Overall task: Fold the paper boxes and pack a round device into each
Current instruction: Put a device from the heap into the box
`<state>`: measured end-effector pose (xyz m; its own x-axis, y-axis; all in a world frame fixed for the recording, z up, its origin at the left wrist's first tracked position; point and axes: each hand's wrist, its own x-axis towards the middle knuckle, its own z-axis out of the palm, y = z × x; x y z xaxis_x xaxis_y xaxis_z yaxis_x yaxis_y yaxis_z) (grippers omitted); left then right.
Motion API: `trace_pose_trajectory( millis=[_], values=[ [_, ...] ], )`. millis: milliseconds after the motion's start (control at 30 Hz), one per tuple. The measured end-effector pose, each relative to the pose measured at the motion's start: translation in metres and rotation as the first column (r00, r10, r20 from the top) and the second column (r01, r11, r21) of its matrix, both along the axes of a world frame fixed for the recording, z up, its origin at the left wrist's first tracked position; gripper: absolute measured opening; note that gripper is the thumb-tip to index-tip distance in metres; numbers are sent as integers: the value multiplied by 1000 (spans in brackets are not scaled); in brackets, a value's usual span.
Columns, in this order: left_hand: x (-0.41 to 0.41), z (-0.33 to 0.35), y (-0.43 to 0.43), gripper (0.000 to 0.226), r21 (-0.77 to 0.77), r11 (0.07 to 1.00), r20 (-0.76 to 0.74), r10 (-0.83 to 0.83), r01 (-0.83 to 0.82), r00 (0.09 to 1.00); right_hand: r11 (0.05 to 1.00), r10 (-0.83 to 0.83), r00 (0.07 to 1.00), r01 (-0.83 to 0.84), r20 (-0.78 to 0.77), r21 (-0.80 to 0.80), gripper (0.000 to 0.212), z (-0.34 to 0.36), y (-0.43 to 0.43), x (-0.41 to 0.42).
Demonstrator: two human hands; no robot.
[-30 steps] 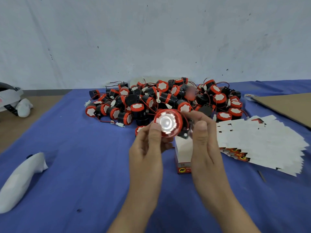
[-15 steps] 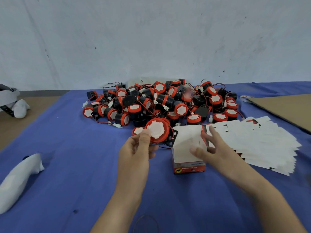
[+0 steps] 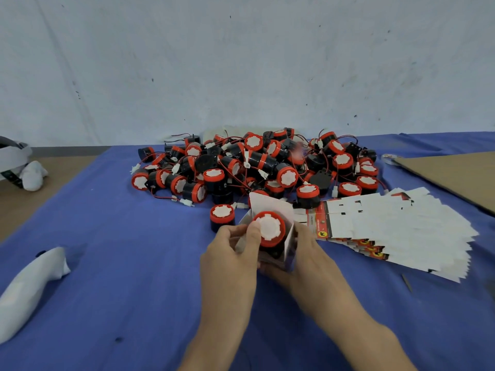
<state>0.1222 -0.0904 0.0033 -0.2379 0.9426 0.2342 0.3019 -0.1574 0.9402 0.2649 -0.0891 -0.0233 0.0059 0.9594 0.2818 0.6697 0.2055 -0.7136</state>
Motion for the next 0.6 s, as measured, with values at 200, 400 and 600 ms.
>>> trace_pose_trajectory(
  millis=[200,400,600],
  values=[
    [-3,-7,7,43,-12,1000,-462,-6,1,887,999,-7,1000,8,18,-36,69,1,0,-6],
    [1,-3,2,42,49,999,-714,20,22,700,999,-9,1000,9,21,-39,77,-1,0,-4],
    [-1,-5,11,32,35,999,-805,13,27,593,997,10,1000,-11,-20,-78,77,-6,5,-1]
  ],
)
